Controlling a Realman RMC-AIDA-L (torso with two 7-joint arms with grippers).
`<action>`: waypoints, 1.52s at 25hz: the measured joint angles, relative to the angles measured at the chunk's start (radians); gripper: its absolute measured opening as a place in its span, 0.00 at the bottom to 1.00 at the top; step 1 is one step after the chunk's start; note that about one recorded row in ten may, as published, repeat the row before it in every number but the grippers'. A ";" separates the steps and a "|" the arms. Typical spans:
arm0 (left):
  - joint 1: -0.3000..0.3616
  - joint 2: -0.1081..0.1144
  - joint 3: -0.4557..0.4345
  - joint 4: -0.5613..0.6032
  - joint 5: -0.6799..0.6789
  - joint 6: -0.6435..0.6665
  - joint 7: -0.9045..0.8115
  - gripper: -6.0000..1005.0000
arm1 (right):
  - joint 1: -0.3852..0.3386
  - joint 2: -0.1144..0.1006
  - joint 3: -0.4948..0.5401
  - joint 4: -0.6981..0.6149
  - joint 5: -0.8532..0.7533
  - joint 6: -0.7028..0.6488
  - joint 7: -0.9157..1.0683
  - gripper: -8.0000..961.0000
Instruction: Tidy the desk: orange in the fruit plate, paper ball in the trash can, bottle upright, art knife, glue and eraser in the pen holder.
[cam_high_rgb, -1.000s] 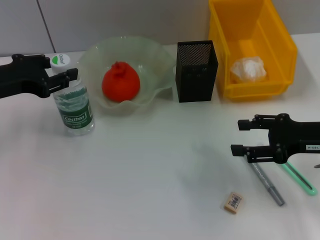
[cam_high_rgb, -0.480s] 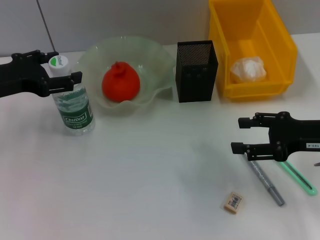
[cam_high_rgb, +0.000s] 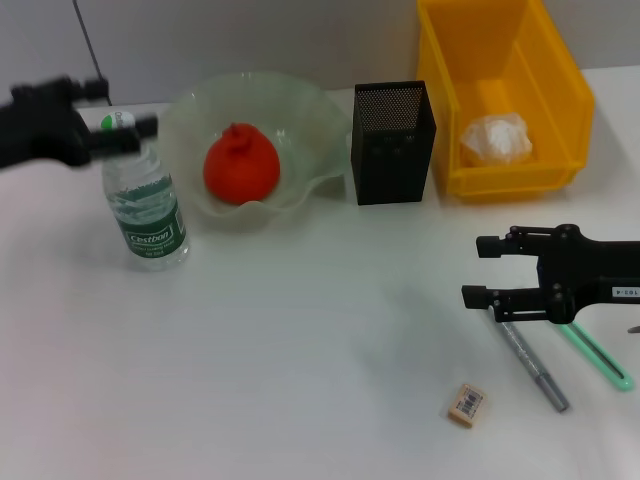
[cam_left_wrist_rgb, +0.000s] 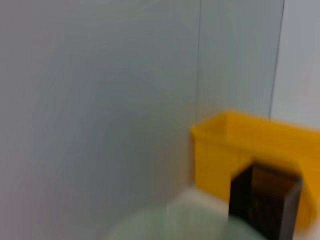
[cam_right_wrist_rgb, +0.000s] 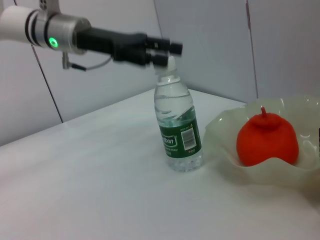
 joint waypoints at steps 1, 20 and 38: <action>0.002 0.005 -0.012 0.002 -0.042 0.020 -0.005 0.84 | 0.000 0.000 0.000 0.000 0.000 0.000 0.000 0.80; 0.000 0.014 0.171 -0.198 -0.174 0.417 0.102 0.84 | 0.024 -0.004 -0.001 -0.002 0.006 -0.025 0.062 0.80; 0.007 -0.008 0.207 -0.438 -0.083 0.217 0.420 0.83 | 0.032 -0.013 -0.008 -0.036 -0.008 -0.051 0.155 0.80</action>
